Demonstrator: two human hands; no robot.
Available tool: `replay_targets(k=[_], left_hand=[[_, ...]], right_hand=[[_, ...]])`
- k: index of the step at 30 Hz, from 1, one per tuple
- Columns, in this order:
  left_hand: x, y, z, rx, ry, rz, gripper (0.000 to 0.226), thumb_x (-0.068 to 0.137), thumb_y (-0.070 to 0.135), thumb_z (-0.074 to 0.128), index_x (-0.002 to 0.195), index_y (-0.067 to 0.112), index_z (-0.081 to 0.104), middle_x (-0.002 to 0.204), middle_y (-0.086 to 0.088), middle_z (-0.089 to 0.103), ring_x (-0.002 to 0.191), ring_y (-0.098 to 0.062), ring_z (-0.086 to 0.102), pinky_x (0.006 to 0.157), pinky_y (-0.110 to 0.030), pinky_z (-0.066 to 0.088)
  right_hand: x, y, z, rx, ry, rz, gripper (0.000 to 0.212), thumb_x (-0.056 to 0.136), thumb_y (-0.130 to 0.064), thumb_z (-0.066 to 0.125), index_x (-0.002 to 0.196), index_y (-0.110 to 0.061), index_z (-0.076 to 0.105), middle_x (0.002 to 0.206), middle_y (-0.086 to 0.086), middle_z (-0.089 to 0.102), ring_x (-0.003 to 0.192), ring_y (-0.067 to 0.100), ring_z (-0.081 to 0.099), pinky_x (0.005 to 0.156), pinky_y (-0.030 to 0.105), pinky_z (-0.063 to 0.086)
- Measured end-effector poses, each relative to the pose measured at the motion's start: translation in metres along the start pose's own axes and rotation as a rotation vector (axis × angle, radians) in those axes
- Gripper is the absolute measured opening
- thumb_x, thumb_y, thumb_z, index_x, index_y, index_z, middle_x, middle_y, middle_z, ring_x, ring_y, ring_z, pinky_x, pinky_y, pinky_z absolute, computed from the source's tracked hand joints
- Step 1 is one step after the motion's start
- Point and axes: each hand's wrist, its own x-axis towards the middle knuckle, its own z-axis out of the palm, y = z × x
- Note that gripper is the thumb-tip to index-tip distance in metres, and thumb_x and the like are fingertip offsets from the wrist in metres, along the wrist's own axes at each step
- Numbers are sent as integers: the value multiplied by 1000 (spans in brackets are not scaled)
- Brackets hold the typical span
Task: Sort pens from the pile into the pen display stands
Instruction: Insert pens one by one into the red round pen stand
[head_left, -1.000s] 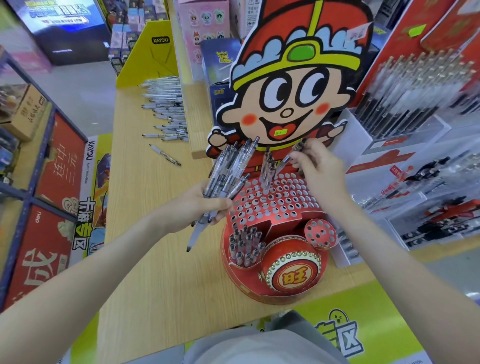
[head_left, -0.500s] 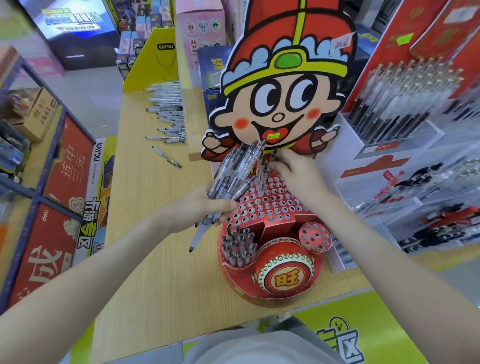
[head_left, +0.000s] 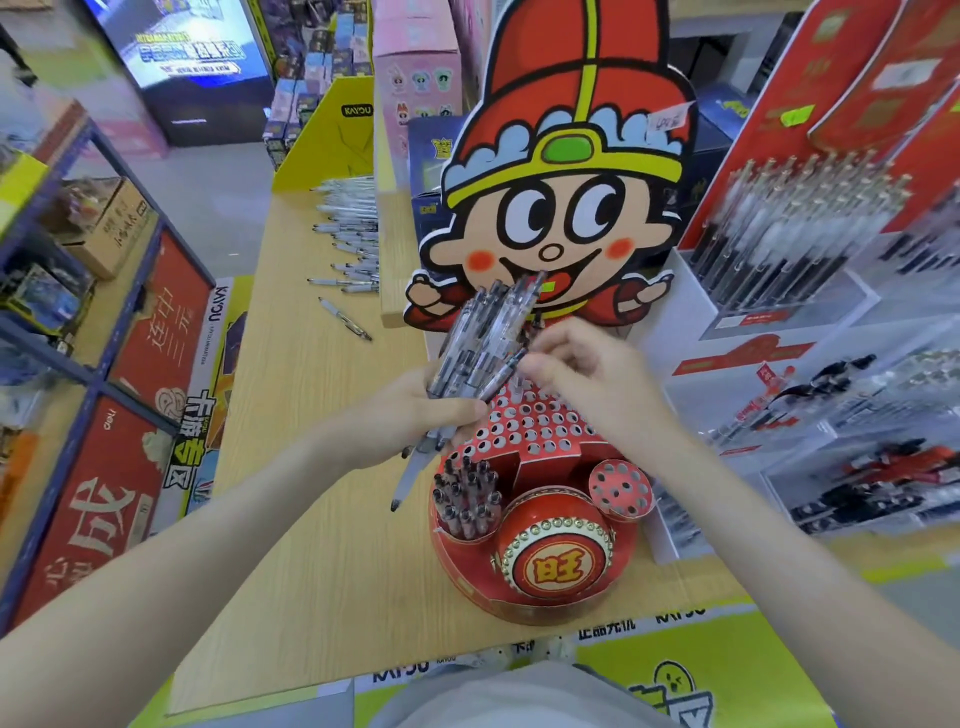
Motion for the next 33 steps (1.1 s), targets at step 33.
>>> replay_targets(k=[33], left_hand=[[40,21,43,-30,257,44,8,94,0,53,102,-1,55,78,-6,72,82,-26,72,77,-39,58]], right_hand=[[-56,68,-69,405,300,111,28,91,8,51,100,-18,56,96,10,65,86,15,63,84,28,52]])
